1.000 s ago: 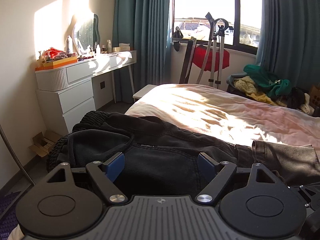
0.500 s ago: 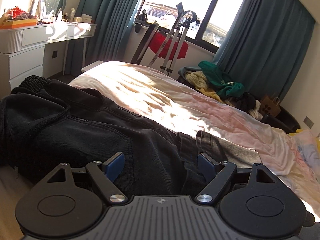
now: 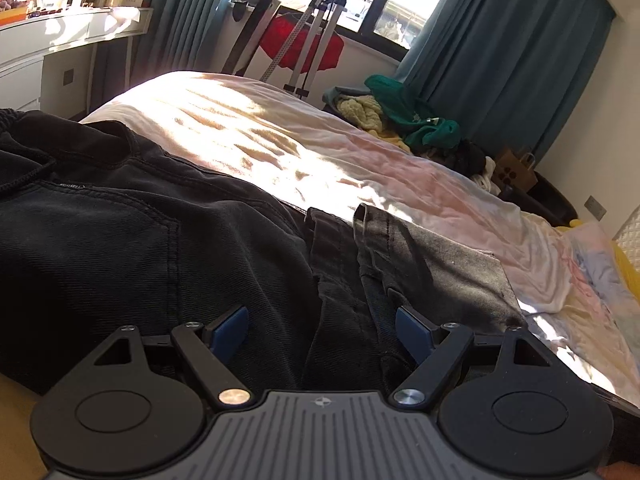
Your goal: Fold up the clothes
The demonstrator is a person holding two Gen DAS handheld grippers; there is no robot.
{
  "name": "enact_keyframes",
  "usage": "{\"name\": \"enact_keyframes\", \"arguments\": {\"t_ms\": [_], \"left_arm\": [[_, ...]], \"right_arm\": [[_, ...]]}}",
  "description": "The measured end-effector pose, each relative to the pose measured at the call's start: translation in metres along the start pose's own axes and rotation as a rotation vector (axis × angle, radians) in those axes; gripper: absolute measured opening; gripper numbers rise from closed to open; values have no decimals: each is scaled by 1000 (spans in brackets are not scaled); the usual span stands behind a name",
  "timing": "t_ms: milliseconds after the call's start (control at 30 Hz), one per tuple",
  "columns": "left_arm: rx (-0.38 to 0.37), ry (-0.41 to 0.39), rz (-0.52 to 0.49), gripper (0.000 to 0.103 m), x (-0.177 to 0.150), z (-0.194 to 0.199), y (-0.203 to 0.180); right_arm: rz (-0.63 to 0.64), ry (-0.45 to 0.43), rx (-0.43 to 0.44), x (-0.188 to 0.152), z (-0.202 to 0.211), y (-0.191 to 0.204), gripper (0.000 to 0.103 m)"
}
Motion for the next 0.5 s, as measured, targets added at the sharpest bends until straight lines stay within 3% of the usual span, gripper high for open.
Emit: {"name": "enact_keyframes", "arguments": {"t_ms": [67, 167, 300, 433, 500], "left_arm": [[-41, 31, -24, 84, 1, -7, -6], [-113, 122, -15, 86, 7, -19, -9], [-159, 140, -38, 84, 8, -24, -18], [-132, 118, -120, 76, -3, -29, -30], [-90, 101, -148, 63, -7, -33, -30]], "right_arm": [[-92, 39, 24, -12, -14, -12, 83], [-92, 37, 27, -15, -16, -14, 84], [-93, 31, 23, -15, -12, -12, 84], [-67, 28, 2, -14, -12, -8, 84], [-44, 26, -11, -13, -12, -5, 85]]}}
Point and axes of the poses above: each gripper's, at about its wrist camera, not at the fingertips, and z roughly against the way its jaws point, y to its left, x to its top, the point moved 4 cm from there along -z, roughly the way its jaws point, and after that the axes turned 14 degrees about x, right-handed, at the moved point
